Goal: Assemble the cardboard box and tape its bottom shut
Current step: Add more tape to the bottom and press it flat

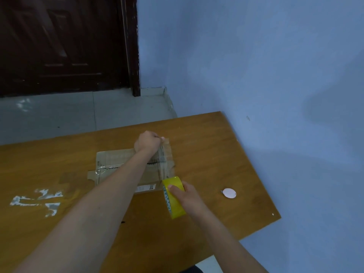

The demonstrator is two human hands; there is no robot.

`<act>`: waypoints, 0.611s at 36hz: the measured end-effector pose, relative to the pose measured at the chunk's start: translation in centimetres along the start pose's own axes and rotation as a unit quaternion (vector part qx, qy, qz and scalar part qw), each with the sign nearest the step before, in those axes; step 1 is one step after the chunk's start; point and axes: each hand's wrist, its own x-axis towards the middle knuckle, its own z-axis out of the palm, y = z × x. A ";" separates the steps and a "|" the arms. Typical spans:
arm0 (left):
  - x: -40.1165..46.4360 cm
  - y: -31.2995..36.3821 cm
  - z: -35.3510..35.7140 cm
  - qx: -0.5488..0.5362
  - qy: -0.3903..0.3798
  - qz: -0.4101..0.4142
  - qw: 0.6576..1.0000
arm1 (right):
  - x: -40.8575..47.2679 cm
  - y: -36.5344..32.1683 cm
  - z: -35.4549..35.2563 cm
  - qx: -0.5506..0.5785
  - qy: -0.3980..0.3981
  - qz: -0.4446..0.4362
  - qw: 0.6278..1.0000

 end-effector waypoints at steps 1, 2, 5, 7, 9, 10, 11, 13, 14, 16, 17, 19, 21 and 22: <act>0.0 0.0 0.0 0.004 -0.003 -0.001 1.000 | 0.0 0.1 0.0 0.001 0.000 -0.003 1.000; 0.0 0.1 -0.1 0.007 -0.007 -0.003 1.000 | 0.1 0.3 0.1 0.002 -0.001 -0.005 1.000; 0.3 0.2 -0.3 0.008 -0.027 -0.012 1.000 | 0.3 0.6 0.1 0.007 0.000 -0.007 1.000; 0.6 0.2 -0.4 0.007 -0.044 -0.020 0.999 | 0.5 0.9 0.2 0.008 0.005 -0.010 1.000; 1.0 0.2 -0.5 0.013 -0.069 -0.031 0.997 | 0.7 1.2 0.3 0.002 0.013 -0.015 1.000; 1.2 0.3 -0.5 0.026 -0.083 -0.035 0.996 | 0.7 1.4 0.4 0.004 0.014 -0.018 1.000; 1.4 0.5 -0.6 0.043 -0.098 -0.036 0.994 | 0.8 1.5 0.5 0.007 0.014 -0.020 1.000; 1.9 0.9 -0.8 0.079 -0.124 -0.038 0.988 | 0.8 1.8 0.6 0.005 0.012 -0.028 1.000; 2.0 1.1 -0.9 0.103 -0.138 -0.037 0.984 | 0.8 1.9 0.6 -0.001 0.013 -0.033 0.999; 2.2 1.3 -1.1 0.157 -0.169 -0.035 0.972 | 0.7 2.0 0.6 -0.003 0.015 -0.039 0.999; 2.3 1.4 -1.2 0.179 -0.183 -0.039 0.966 | 0.7 2.0 0.6 -0.001 0.016 -0.039 0.999; 2.3 1.9 -1.5 0.225 -0.217 -0.035 0.949 | 0.7 1.9 0.6 0.004 0.009 -0.032 0.999; 2.2 2.5 -1.9 0.274 -0.251 -0.023 0.928 | 0.8 1.8 0.5 0.023 -0.004 -0.019 1.000; 2.2 2.8 -2.0 0.286 -0.264 -0.018 0.921 | 0.8 1.7 0.4 0.028 -0.007 -0.013 0.999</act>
